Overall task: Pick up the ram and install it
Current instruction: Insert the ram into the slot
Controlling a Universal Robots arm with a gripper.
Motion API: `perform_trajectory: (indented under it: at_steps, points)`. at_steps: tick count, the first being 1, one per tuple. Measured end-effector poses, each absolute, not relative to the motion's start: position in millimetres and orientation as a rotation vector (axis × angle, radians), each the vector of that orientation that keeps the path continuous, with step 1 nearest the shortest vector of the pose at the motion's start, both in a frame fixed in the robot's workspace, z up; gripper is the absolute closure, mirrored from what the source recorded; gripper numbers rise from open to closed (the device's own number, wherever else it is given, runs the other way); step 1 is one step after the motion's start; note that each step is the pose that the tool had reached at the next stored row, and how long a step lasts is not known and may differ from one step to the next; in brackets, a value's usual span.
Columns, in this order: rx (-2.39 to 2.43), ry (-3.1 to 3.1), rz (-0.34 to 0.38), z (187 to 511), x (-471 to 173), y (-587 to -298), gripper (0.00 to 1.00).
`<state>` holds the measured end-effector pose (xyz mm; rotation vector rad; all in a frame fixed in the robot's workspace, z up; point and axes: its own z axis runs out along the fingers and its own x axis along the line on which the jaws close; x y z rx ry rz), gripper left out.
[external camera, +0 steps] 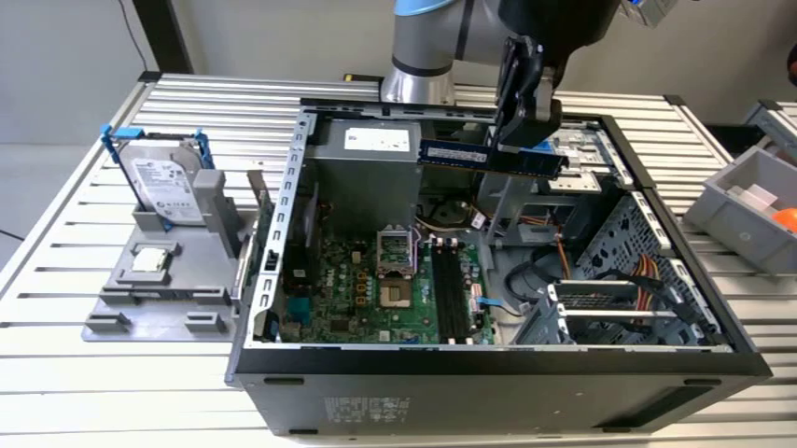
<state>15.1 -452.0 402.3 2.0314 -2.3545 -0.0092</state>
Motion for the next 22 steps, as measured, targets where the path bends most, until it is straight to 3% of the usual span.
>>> perform_trajectory:
  at_steps: [22]
  points:
    - [1.793,-2.542,-0.014,402.2,14.8,-451.9,1.0]
